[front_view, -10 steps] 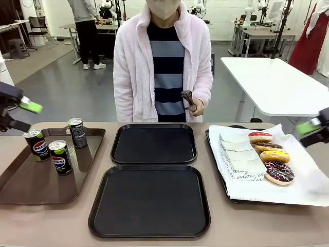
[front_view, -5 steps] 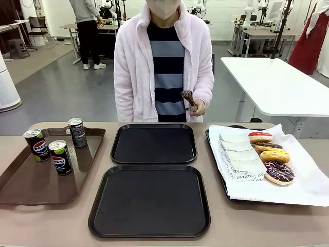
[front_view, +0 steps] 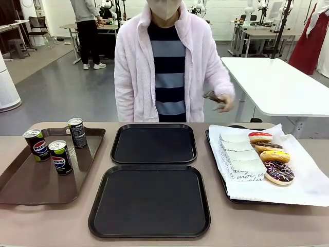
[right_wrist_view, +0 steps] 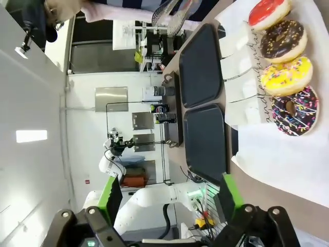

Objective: Set up donuts and drinks on trays.
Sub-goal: Pick up one Pepsi coke and place it on the Flat Tray.

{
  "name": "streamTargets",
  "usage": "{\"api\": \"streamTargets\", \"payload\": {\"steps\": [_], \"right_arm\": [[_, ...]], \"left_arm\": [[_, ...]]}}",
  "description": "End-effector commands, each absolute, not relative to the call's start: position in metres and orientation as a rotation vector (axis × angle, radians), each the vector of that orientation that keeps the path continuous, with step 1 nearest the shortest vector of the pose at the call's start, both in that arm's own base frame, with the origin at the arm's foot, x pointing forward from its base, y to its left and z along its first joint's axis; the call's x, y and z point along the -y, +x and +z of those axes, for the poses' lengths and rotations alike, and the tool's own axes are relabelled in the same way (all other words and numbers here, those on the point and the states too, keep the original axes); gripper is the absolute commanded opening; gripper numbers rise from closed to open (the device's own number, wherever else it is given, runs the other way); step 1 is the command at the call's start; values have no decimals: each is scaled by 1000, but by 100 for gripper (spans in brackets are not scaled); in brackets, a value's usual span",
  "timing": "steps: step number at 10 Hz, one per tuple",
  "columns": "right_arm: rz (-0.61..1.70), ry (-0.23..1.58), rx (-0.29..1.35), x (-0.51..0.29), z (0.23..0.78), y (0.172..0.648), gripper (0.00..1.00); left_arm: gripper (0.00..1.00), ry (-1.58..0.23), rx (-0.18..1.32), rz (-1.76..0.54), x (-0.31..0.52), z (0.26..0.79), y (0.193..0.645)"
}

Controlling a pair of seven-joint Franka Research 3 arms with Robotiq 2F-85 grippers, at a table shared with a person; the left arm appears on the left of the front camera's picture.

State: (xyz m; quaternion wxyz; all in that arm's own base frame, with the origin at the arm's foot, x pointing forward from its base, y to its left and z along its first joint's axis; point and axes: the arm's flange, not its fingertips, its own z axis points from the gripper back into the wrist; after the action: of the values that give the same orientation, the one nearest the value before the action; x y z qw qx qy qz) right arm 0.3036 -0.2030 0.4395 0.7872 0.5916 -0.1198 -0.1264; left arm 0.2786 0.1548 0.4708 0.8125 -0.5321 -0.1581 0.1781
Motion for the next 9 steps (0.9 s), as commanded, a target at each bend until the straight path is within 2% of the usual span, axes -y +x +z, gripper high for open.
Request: {"api": "streamTargets", "payload": {"steps": [1,9], "right_arm": [[-278,1311,274,209,437,301,100],[-278,1311,274,209,437,301,100]], "left_arm": [[100,-1164,342,385,-157,470,279],[100,-1164,342,385,-157,470,279]]}}
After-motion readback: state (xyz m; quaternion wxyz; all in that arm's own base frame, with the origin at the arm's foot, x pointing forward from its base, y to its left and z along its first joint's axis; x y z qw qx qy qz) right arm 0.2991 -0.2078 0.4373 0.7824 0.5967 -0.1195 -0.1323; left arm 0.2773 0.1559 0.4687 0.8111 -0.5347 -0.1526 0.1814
